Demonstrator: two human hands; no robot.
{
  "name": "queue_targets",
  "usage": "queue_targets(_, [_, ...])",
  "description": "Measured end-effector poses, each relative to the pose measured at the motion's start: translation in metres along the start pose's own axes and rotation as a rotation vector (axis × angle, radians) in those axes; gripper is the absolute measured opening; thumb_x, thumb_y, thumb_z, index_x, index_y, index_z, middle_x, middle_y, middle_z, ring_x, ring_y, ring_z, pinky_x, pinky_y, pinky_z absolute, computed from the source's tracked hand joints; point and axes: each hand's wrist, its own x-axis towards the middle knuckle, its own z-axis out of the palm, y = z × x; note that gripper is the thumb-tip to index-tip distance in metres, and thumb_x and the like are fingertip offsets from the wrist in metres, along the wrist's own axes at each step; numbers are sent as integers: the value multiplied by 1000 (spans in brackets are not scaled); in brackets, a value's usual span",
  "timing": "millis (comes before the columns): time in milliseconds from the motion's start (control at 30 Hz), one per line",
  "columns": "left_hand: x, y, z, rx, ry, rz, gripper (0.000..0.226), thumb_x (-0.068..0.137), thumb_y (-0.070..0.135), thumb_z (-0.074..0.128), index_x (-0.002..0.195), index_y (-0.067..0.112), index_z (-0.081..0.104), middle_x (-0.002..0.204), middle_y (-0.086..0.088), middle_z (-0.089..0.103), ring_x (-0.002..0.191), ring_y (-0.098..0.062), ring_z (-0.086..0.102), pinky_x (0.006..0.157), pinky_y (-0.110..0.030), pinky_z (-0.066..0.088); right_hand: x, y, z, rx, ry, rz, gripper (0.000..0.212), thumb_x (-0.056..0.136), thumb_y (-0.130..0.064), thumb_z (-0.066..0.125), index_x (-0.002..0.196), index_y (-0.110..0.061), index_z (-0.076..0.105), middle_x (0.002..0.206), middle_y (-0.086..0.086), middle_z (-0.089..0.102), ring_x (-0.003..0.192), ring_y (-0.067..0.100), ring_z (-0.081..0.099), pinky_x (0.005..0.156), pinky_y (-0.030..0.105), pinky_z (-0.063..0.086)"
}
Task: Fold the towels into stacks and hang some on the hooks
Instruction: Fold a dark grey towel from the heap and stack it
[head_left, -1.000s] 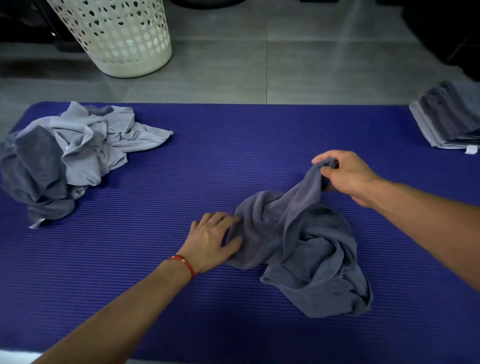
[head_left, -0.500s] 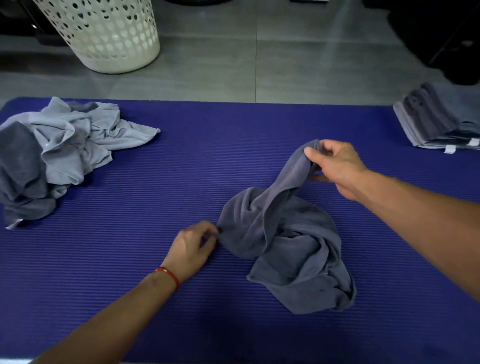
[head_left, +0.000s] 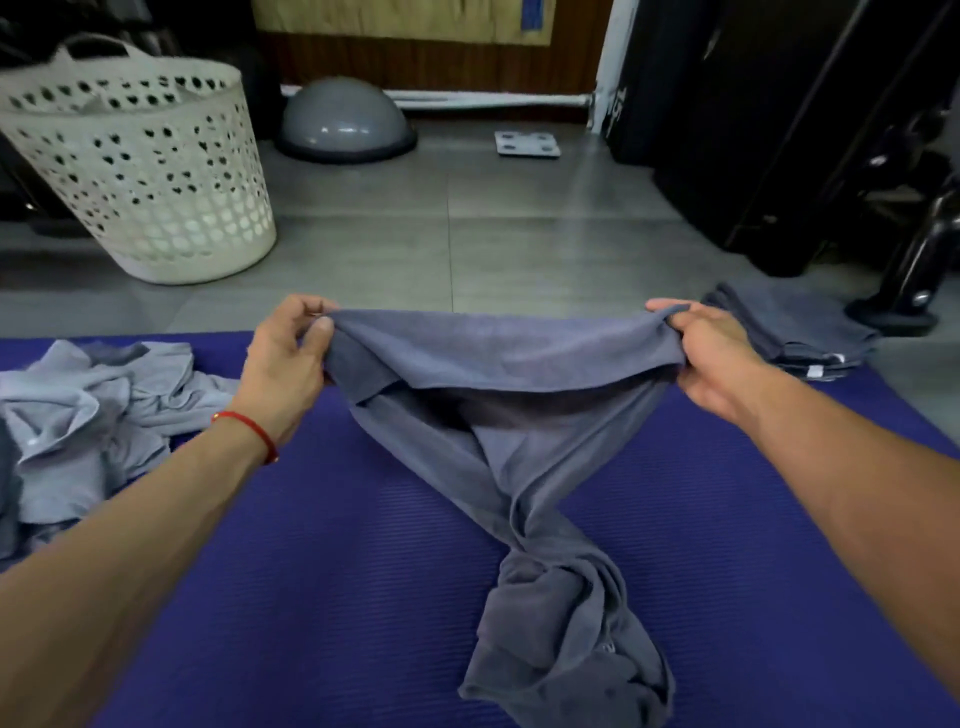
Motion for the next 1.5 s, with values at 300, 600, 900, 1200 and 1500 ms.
queue_targets(300, [62, 87, -33, 505, 131, 352, 16, 103, 14, 53, 112, 9, 65, 98, -13, 70, 91, -32, 64, 78, -36, 45, -16, -101, -18, -244, -34, -227, 31, 107, -7, 46, 96, -23, 71, 93, 5, 69, 86, 19, 65, 79, 47, 58])
queue_targets(600, [75, 127, -25, 310, 107, 229, 20, 105, 23, 46, 88, 19, 56, 80, -5, 58, 77, -24, 54, 66, -38, 46, -13, -143, -38, -438, 157, -372, 29, 104, -20, 41, 101, -28, 69, 102, 3, 69, 98, 27, 64, 83, 44, 56])
queue_targets(900, [30, 56, 47, 118, -217, -105, 12, 103, 21, 56, 94, 17, 62, 84, -5, 63, 74, -18, 55, 64, -29, 44, -30, -18, -108, -797, 284, -334, 23, 109, -21, 39, 103, -10, 58, 102, 15, 63, 98, 34, 56, 81, 39, 40])
queue_targets(1200, [11, 10, 132, 219, -612, -290, 40, 95, -8, 59, 129, 13, 59, 86, -6, 63, 75, -19, 59, 69, -35, 51, -102, 114, -197, -277, -22, 146, 28, 105, 5, 40, 114, -5, 64, 102, 15, 71, 92, 23, 70, 76, 38, 60])
queue_targets(1500, [23, 51, 362, 810, -596, 373, 10, 90, 12, 68, 98, 11, 73, 102, -19, 72, 102, -39, 67, 78, -38, 46, -160, 206, -256, -354, 722, 132, 18, 103, -13, 55, 91, -19, 65, 82, 1, 69, 65, 17, 66, 50, 22, 48])
